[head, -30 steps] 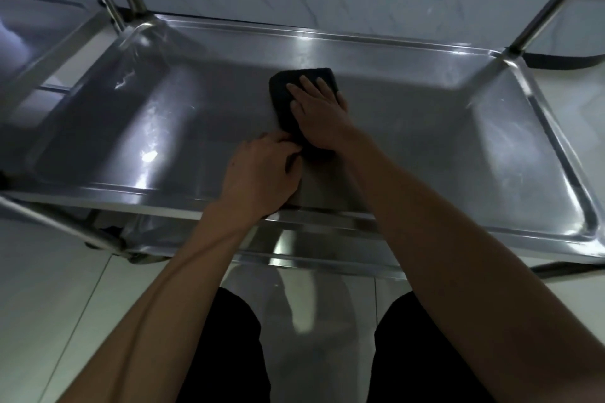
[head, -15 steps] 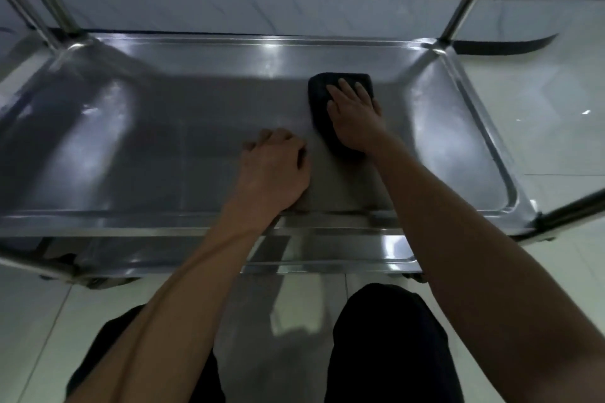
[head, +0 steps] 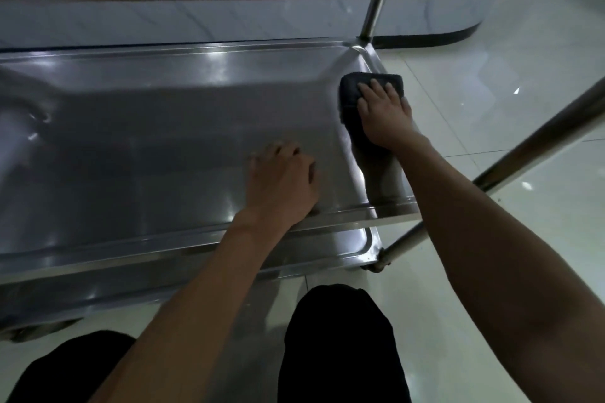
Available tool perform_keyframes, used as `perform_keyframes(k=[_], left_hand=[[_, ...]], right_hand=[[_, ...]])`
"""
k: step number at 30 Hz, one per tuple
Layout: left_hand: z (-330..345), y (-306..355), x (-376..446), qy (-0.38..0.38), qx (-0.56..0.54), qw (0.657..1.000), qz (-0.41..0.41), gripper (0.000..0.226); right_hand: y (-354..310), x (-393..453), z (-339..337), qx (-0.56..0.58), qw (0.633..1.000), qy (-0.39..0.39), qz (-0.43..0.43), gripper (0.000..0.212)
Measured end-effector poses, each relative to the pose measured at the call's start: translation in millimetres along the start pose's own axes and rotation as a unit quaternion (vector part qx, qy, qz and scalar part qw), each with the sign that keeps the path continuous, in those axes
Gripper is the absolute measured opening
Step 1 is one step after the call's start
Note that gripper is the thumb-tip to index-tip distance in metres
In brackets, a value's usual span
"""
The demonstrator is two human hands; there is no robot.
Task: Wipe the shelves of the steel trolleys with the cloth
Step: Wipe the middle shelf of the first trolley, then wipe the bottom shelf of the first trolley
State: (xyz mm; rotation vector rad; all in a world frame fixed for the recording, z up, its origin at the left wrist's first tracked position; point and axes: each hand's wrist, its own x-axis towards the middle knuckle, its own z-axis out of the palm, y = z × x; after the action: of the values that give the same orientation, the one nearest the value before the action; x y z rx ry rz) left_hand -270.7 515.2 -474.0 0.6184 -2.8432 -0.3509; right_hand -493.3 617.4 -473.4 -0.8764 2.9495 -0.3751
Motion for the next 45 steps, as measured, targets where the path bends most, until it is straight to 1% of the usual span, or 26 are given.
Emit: perform_keyframes(k=[6,10,14,16,18,22,26,28,32,35,37,40,42,45], left_hand=[[10.6,-9.4,-3.3,0.004,-0.022,1.0,0.006,0.033],[7.6,-11.3,-2.1,-0.005,-0.02,1.0,0.013,0.035],[6.0,-11.2,-4.4,-0.017,-0.016,1.0,0.02,0.038],[4.4,-11.9,-5.9,-0.023,-0.011,0.999,0.027,0.04],[2.4,-12.6,-6.2,-0.028,-0.009,0.999,0.033,0.041],[-1.0,-14.0,-5.2,-0.049,-0.017,0.998,0.043,0.041],[-5.7,-17.2,-3.7,-0.062,-0.015,0.997,0.053,0.041],[-5.9,-17.3,-3.5,-0.067,-0.01,0.996,0.055,0.042],[-8.2,-18.1,-0.4,-0.066,-0.014,0.996,0.057,0.04],[-20.4,-22.3,1.6,-0.101,-0.032,0.992,0.064,0.037],[-33.4,-27.6,-5.9,-0.104,-0.053,0.992,0.056,0.034],[-56.1,-36.7,-29.1,-0.104,-0.076,0.991,0.032,0.034],[-70.9,-42.0,-48.6,-0.119,-0.069,0.99,0.015,0.034],[-90.3,-47.5,-77.0,-0.13,-0.054,0.99,-0.018,0.034]], right_hand=[[0.8,-22.3,-7.3,-0.002,1.0,-0.022,-0.01,0.053],[6.5,-62.0,-11.5,-0.021,0.999,-0.035,-0.016,0.052],[10.0,-105.8,-14.8,-0.014,0.999,-0.034,0.0,0.052],[13.6,-126.4,-13.9,-0.042,0.998,-0.036,-0.005,0.052],[16.7,-147.8,-12.2,-0.059,0.998,-0.027,-0.008,0.052],[15.6,-175.7,-6.2,-0.07,0.997,0.018,-0.003,0.051],[8.7,-172.2,-3.5,-0.074,0.997,0.006,0.02,0.054],[4.8,-170.5,-3.5,-0.057,0.998,0.009,0.035,0.054],[-13.2,-170.8,-0.7,-0.029,0.999,-0.015,0.023,0.057],[-41.7,-181.4,0.1,-0.025,0.999,-0.035,0.004,0.065],[-62.9,-193.5,-1.2,-0.017,0.999,-0.042,-0.006,0.068],[-88.2,-210.0,-4.6,-0.016,0.999,-0.048,-0.017,0.066],[-101.8,-218.4,-7.4,-0.023,0.998,-0.053,-0.023,0.061],[-118.3,-224.3,-12.9,-0.004,0.998,-0.058,-0.03,0.054]])
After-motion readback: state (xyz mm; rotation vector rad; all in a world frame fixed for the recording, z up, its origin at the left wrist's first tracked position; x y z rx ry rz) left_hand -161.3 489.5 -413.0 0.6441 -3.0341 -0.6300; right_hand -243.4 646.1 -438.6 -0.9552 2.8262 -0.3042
